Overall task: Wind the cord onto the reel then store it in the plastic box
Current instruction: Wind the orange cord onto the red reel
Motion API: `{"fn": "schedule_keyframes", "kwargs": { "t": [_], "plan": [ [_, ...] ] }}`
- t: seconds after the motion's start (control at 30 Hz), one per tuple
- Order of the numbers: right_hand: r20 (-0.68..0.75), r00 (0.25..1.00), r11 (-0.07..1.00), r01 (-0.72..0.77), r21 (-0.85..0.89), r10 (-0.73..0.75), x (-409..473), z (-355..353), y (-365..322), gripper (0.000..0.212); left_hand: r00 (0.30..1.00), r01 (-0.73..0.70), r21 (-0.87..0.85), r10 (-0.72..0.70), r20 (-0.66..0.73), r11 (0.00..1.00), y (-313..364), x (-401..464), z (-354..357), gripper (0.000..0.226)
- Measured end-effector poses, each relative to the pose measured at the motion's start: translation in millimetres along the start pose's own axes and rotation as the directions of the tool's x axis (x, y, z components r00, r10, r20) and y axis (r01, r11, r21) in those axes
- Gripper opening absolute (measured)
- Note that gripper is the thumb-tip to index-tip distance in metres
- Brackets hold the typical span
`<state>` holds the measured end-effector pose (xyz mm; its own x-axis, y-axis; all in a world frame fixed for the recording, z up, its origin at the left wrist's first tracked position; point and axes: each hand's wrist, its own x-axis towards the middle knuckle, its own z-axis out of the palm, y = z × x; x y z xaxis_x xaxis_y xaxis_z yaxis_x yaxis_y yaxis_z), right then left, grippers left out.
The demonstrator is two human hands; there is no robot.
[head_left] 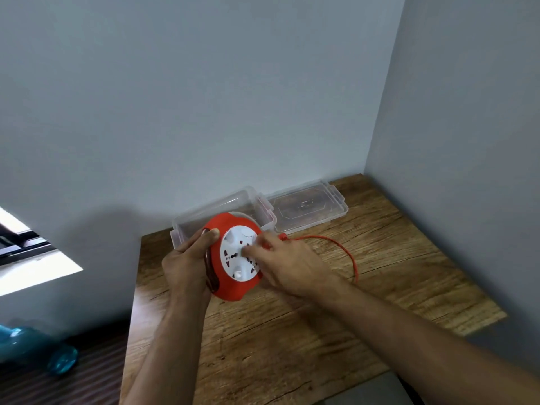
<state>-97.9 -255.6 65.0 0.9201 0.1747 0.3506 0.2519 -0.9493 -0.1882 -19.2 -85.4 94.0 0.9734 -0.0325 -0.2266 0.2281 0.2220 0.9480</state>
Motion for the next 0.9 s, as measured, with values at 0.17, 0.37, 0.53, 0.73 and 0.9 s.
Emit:
{"fn": "schedule_keyframes", "kwargs": {
  "t": [0.17,0.37,0.53,0.73,0.9],
  "plan": [
    [0.28,0.886,0.872,0.434,-0.226,-0.369,0,-2,21,0.064,0.992,0.083,0.108,-0.092,0.082,0.991,11,12,-5,0.015],
    [0.243,0.896,0.865,0.429,-0.26,-0.371,10,-8,3,0.064,0.982,0.077,0.179,-0.106,0.159,0.981,19,9,-3,0.032],
    [0.242,0.913,0.87,0.392,-0.3,-0.328,11,-2,-1,0.072,0.985,0.043,0.153,-0.068,0.157,0.987,21,9,-2,0.047],
    [0.007,0.994,0.99,-0.109,-0.088,0.11,25,0,-13,0.068,0.993,-0.083,0.124,0.071,0.094,0.989,15,6,7,0.014],
    [0.184,0.617,0.299,-0.593,0.748,0.765,31,8,-55,0.065,0.977,-0.194,0.156,0.176,0.124,0.968,13,-1,10,0.021]
  ]
}}
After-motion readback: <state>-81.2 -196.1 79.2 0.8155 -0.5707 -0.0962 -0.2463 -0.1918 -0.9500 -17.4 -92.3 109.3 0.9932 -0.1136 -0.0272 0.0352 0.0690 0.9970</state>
